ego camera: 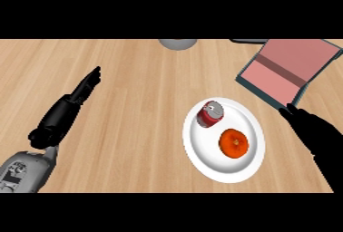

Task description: Pick the squash from the plate and place it in the cardboard box

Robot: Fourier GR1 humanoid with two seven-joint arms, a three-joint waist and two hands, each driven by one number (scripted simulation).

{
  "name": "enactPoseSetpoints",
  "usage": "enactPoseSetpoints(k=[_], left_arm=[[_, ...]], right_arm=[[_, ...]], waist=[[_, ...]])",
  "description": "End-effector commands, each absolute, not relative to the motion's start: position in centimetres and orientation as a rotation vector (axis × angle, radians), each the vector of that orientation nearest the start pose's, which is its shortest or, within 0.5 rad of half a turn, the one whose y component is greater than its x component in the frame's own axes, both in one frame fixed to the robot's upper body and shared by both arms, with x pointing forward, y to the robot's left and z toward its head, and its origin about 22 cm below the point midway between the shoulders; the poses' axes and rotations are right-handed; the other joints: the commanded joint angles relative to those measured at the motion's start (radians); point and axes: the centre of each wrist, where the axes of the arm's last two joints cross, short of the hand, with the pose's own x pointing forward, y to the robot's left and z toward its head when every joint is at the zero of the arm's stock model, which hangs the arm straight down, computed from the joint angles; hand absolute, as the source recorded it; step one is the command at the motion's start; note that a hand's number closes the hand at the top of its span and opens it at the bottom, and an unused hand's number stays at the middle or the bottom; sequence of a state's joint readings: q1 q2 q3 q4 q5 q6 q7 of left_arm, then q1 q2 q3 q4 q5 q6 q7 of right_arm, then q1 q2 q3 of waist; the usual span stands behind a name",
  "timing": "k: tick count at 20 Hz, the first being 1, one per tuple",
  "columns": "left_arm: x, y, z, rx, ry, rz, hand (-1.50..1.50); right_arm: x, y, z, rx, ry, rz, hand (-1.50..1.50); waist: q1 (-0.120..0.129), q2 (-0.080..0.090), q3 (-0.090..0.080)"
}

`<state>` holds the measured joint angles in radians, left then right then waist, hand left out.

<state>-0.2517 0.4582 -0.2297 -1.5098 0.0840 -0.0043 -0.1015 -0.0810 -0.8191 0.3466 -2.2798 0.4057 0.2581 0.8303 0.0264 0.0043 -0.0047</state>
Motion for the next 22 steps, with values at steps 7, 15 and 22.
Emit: enactPoseSetpoints(k=[7,15,22], left_arm=[[29.4,26.5,7.3,0.078,-1.768,-0.556,0.00],[29.5,25.7,7.0,0.081,-1.747,-0.546,0.00],[29.6,27.0,5.9,0.104,-1.737,-0.538,0.00]], right_arm=[[21.3,-15.4,17.9,-0.906,-0.967,1.210,-1.50],[21.9,-12.0,13.8,-0.846,-0.898,1.209,-1.50],[23.7,-12.1,14.0,-0.945,-0.890,1.191,-1.50]], waist=[[0.009,-0.003,0.001],[-0.018,-0.006,0.004],[-0.028,-0.005,0.004]])
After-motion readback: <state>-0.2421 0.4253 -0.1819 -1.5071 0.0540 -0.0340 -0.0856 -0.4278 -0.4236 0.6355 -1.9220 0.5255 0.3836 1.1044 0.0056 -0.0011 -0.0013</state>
